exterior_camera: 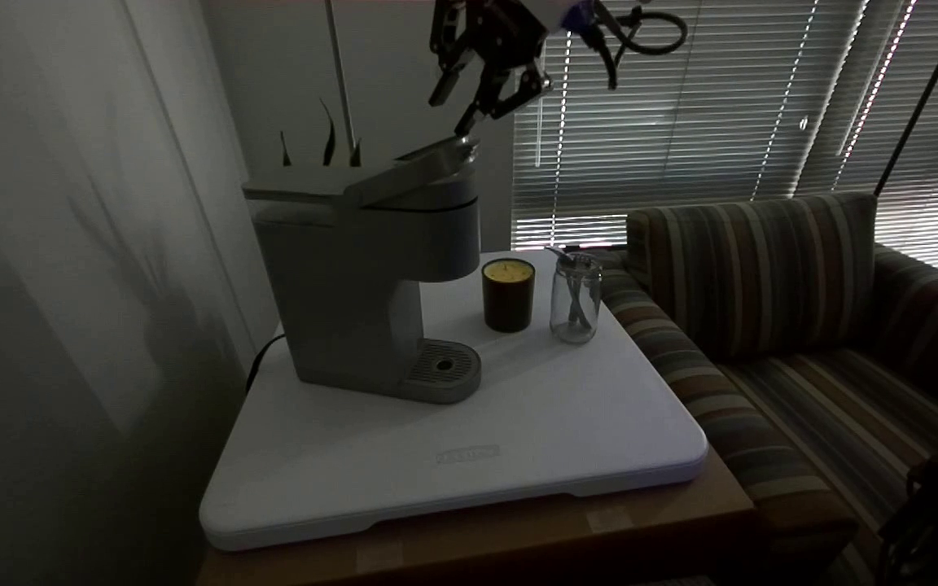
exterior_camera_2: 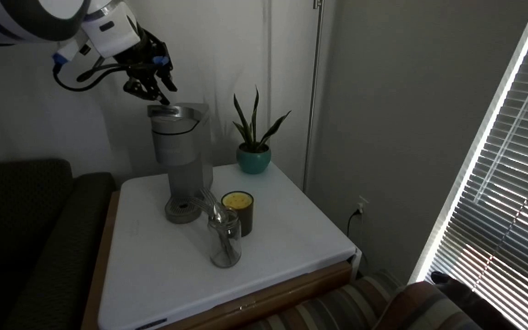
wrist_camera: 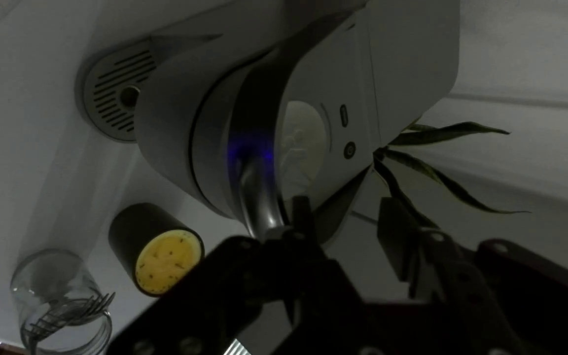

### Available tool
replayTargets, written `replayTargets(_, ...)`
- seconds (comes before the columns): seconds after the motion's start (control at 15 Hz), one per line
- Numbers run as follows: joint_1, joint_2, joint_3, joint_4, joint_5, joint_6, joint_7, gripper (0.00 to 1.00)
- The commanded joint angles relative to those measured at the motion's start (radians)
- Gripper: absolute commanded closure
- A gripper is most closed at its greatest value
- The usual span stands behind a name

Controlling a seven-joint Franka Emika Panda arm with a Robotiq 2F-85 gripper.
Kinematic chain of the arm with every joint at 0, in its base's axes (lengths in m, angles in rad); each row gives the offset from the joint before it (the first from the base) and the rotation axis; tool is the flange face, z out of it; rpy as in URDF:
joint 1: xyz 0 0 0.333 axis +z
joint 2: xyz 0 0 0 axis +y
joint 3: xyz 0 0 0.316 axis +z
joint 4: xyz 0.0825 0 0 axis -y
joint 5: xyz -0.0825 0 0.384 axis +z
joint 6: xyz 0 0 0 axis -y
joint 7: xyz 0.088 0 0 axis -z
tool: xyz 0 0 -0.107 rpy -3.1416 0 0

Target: Close the coffeemaker then open it

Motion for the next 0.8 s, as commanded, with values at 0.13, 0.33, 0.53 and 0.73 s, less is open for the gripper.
replayTargets(0.13, -0.016, 0.000, 0.000, -0.018, 0.034, 0.035, 0.002, 0.99)
replayTargets(0.33, -0.009, -0.024, -0.024, -0.059, 0.034, 0.055, 0.034, 1.00)
replayTargets(0.53, -0.027, -0.029, -0.003, -0.114, 0.099, 0.113, 0.075, 1.00)
replayTargets(0.73, -0.075, -0.008, 0.102, -0.146, 0.267, 0.225, 0.054, 1.00)
